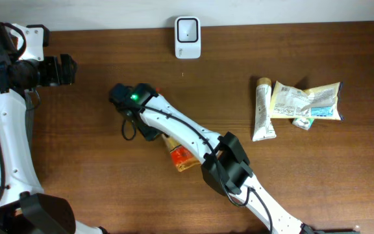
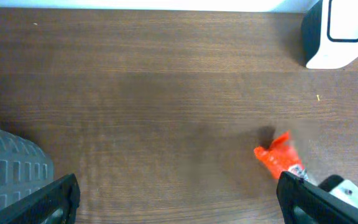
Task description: Scan the item barcode
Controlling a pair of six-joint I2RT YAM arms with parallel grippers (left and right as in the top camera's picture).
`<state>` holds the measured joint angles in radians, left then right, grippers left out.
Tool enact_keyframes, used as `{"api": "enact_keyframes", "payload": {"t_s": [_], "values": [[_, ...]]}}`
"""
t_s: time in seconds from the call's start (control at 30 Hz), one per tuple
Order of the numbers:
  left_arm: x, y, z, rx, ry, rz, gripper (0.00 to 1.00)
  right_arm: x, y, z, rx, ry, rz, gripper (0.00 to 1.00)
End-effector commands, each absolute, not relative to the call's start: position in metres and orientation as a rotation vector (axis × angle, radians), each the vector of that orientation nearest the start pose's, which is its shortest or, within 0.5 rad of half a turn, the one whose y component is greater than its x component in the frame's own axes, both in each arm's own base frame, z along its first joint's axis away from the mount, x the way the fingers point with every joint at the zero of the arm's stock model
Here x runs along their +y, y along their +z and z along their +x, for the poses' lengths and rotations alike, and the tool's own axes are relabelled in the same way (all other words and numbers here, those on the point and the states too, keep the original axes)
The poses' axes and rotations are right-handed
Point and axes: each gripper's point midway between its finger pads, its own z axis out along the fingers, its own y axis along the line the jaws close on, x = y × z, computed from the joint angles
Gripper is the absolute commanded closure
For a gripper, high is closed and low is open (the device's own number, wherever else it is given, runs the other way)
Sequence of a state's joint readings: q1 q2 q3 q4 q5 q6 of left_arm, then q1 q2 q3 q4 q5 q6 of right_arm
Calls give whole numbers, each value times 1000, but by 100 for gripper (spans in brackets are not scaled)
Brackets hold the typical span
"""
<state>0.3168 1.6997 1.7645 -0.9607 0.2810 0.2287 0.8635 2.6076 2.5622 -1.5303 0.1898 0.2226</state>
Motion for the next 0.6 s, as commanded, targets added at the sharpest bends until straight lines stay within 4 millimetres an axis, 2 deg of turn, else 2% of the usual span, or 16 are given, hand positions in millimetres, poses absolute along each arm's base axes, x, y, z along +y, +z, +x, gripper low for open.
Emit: {"api": "enact_keyframes", "payload": {"t_s": [0.0,0.03,0.07,0.13,0.17,0.23,0.33,0.4,0.47,0.53,0.57], "values": [[94,275,434,2395,-89,33,1,394,110,325,2896,403,-1093,96],[94,275,434,2395,-89,33,1,398,120,321,2915,605,-1082,96],[94,275,434,2395,-89,33,1,400,125,320,2919,736,-1084,96],[94,275,434,2395,-88,33,1,403,127,319,2914,1047,-1085,96],[94,275,434,2395,-89,33,1,403,120,320,2921,1154,-1066,96],[94,275,434,2395,-89,33,1,403,99,321,2952,1233,-1029,96],[94,275,434,2395,-89,33,1,398,53,315,3018,1249,-1004,96],[94,275,434,2395,-89,33,1,389,33,319,3048,1196,-984,96],[94,275,434,2395,-89,33,1,366,17,336,3091,967,-962,85],[94,275,434,2395,-89,33,1,349,10,349,3107,856,-930,78],[94,275,434,2395,-89,33,1,335,6,361,3116,782,-896,70]]}}
